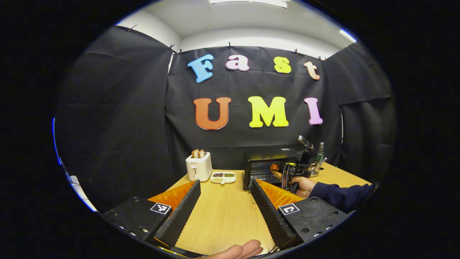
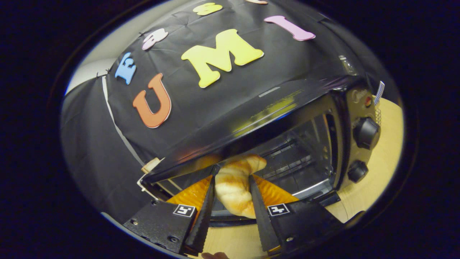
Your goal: Open the electric oven with the left hand, put the food in, and close the electric oven.
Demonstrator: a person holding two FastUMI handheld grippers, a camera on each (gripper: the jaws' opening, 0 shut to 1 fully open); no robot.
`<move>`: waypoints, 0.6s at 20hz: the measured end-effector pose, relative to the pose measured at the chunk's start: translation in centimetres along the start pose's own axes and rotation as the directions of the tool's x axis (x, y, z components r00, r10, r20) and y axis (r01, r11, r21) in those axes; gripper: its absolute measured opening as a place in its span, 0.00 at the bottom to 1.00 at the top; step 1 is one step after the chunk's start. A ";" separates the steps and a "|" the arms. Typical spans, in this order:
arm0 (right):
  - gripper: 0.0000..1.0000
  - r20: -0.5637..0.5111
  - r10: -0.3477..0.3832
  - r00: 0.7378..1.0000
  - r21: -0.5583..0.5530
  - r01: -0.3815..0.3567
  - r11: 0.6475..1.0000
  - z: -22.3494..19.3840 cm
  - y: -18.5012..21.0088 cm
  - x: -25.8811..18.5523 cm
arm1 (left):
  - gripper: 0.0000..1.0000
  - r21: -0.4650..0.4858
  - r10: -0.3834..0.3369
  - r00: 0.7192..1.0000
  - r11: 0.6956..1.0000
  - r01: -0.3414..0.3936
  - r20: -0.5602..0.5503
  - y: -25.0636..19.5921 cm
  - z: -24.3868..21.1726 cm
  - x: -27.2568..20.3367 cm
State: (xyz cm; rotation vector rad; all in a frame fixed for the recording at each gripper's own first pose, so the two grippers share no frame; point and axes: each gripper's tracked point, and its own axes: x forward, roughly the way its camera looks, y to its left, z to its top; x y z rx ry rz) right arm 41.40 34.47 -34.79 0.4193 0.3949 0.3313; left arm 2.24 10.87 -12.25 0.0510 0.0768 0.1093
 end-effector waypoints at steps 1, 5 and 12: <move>0.58 0.006 -0.011 1.000 -0.013 0.011 1.000 0.0 -0.1 0.6 | 0.93 0.020 0.017 1.000 1.000 -0.016 -0.003 0.5 -0.3 0.0; 0.65 0.050 -0.037 0.998 -0.050 0.039 0.998 0.3 -0.1 1.4 | 0.93 0.017 0.009 1.000 1.000 -0.009 -0.021 0.0 -1.0 0.2; 0.96 -0.038 -0.059 0.998 -0.047 0.057 0.997 -0.7 -1.3 -3.0 | 0.95 0.007 -0.010 1.000 1.000 0.010 -0.021 -0.9 -0.6 0.1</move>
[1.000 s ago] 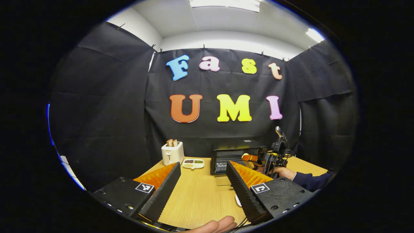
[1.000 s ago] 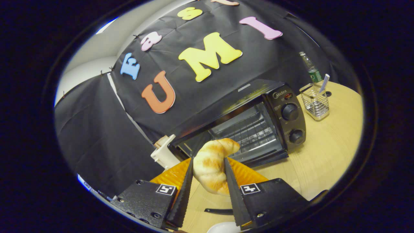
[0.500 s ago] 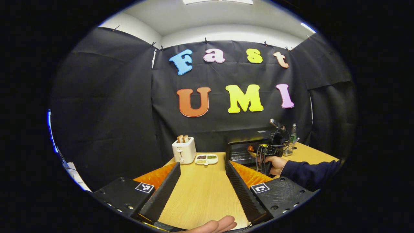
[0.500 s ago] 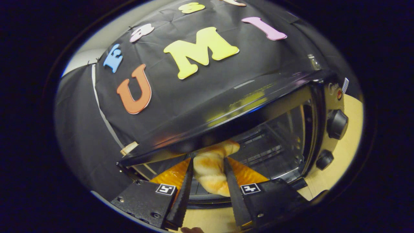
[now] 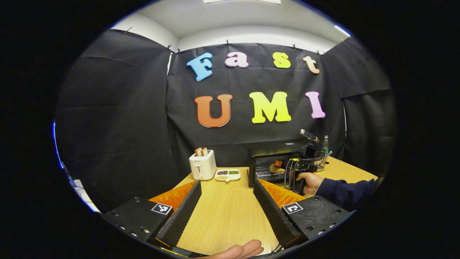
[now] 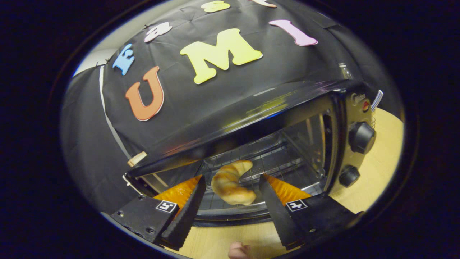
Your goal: Open the electric oven with the left hand, put the food in, and close the electric oven.
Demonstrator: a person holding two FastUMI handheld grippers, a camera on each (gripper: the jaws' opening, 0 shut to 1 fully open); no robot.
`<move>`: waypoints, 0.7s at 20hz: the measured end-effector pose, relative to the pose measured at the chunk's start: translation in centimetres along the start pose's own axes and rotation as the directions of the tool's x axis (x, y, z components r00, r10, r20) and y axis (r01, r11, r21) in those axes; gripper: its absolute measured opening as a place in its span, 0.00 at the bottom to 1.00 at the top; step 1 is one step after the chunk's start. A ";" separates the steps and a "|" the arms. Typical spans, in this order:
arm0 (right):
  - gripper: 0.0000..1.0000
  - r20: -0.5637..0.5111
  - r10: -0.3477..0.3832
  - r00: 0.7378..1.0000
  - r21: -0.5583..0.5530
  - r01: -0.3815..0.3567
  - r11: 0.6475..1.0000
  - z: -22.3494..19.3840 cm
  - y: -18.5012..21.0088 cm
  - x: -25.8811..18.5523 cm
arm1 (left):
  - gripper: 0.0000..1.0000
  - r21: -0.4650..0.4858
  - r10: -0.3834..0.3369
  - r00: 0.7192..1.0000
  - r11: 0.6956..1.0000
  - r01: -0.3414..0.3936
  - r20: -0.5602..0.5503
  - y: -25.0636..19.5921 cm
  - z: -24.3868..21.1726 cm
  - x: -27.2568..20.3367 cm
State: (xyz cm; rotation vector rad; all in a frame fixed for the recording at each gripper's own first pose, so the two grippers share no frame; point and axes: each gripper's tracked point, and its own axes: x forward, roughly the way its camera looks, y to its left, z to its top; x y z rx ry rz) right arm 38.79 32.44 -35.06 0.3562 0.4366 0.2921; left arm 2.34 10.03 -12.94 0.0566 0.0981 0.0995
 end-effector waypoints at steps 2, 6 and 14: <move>0.95 -0.001 0.012 1.000 -0.048 -0.012 0.999 0.5 -0.1 -2.5 | 0.95 0.000 -0.011 1.000 1.000 0.011 0.000 -0.6 0.0 0.0; 0.94 0.016 0.102 0.995 -0.107 -0.100 0.989 1.7 1.1 -8.8 | 0.95 0.019 -0.057 0.998 0.998 0.056 0.007 -2.5 0.2 0.0; 0.98 0.252 0.114 0.961 -0.281 -0.040 0.959 10.4 0.2 -24.4 | 0.96 -0.027 -0.154 0.984 0.988 0.153 -0.089 -8.6 -2.4 3.1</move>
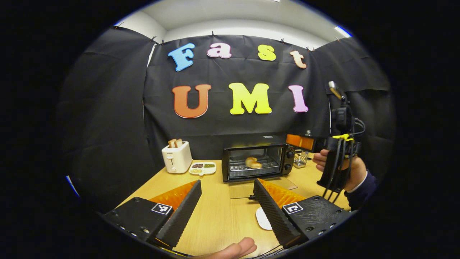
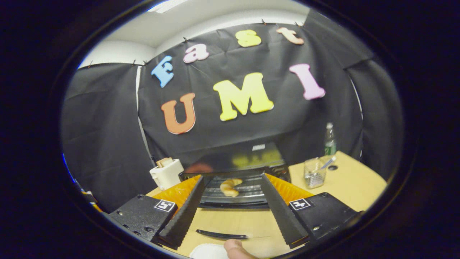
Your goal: Open the electric oven with the left hand, put the food in, and close the electric oven.
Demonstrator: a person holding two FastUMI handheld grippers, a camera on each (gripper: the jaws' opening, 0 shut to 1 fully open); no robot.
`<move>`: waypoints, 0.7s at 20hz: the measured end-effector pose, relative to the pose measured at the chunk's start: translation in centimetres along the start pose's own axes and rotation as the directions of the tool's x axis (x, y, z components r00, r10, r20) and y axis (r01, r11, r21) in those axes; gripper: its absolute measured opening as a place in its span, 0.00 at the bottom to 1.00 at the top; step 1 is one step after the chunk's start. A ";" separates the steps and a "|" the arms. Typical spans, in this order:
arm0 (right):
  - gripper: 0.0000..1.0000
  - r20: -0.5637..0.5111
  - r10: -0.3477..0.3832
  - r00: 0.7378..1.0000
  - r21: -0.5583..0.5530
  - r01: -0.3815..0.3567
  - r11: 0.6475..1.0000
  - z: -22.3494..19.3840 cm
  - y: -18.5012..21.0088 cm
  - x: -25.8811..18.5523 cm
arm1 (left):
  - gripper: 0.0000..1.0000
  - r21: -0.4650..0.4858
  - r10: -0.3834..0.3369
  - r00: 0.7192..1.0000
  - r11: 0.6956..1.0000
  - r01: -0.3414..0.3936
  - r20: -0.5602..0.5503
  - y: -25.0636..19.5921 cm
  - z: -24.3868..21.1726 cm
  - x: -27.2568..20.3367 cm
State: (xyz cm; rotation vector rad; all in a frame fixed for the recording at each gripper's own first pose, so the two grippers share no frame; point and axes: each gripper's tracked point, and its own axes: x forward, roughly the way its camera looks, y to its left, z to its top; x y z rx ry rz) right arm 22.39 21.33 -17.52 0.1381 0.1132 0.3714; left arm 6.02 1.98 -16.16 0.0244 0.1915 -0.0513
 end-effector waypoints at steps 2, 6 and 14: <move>1.00 0.058 -0.010 0.998 -0.035 0.012 0.999 2.5 -0.8 -3.0 | 0.96 -0.013 -0.034 0.999 0.999 0.034 -0.019 -1.9 -0.5 1.7; 1.00 0.061 -0.096 0.994 -0.087 0.101 0.991 4.4 -4.1 -7.8 | 0.96 -0.081 -0.113 0.988 0.991 0.104 -0.105 -6.3 -3.6 5.6; 0.99 0.107 -0.170 0.980 -0.104 0.181 0.978 6.3 -9.8 -13.1 | 0.94 -0.152 -0.211 0.913 0.974 0.168 -0.348 -13.0 -12.4 12.8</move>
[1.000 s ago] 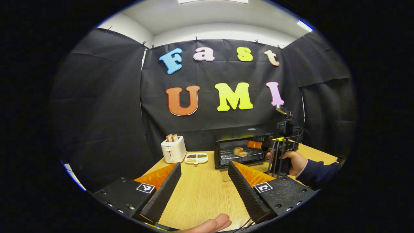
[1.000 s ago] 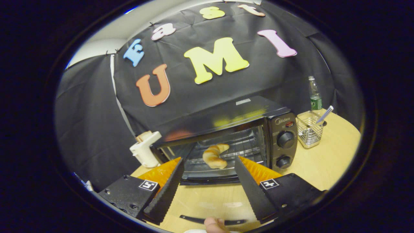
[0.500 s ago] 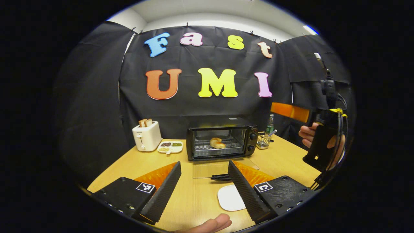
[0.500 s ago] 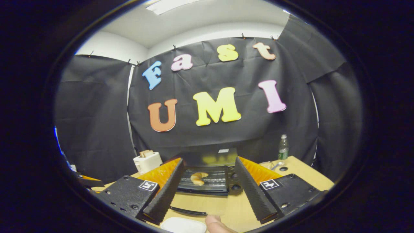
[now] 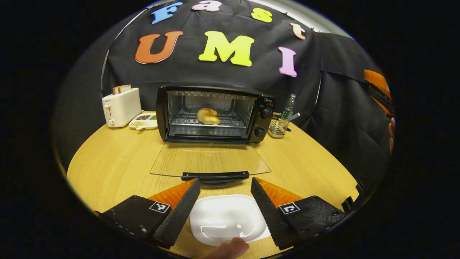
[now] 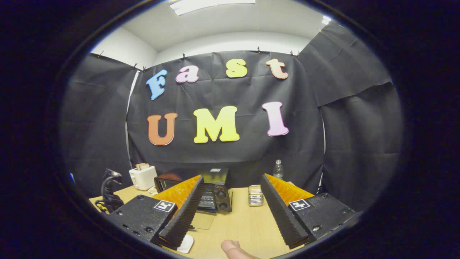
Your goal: Open the electric oven with the left hand, put the food in, and close the electric oven.
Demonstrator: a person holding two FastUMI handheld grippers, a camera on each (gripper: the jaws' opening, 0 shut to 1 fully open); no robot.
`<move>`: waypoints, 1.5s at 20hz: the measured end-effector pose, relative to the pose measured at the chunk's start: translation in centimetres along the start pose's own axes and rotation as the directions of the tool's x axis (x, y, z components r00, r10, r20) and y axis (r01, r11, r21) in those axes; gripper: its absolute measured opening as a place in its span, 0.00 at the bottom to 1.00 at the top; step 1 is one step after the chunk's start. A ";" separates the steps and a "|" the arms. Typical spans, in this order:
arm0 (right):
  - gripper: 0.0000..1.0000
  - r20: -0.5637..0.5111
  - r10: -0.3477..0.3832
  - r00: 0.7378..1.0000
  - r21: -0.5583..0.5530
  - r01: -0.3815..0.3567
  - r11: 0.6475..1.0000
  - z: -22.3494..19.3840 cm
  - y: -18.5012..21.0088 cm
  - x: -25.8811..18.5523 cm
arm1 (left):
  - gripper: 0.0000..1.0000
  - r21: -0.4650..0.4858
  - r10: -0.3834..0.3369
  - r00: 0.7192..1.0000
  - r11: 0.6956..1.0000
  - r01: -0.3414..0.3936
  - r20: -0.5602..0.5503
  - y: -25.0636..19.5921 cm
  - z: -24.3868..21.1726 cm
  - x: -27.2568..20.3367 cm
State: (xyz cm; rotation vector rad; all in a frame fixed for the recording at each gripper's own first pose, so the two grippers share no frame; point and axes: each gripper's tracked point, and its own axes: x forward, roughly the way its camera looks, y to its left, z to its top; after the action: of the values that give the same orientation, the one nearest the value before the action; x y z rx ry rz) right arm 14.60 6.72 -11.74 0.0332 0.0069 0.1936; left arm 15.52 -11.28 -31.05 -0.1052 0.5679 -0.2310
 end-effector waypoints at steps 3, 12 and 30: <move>0.99 0.006 0.021 1.000 0.006 -0.021 1.000 0.0 -1.2 -0.5 | 0.94 0.034 0.046 0.997 0.998 -0.043 -0.068 0.2 -1.2 2.0; 0.98 -0.021 0.020 1.000 0.086 -0.018 0.996 -1.6 -5.1 0.2 | 0.95 0.045 0.159 0.970 0.987 -0.153 -0.183 1.1 -2.8 4.8; 0.97 0.004 -0.015 1.000 0.059 0.015 0.998 0.0 -5.1 -1.0 | 0.94 0.098 0.207 0.978 0.974 -0.206 0.004 1.2 8.1 3.0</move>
State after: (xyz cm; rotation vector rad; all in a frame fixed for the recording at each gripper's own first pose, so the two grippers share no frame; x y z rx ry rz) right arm 14.56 1.57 -11.89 0.0924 0.0084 0.1783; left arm 22.59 -10.56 -26.06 0.0495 0.5682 -0.0563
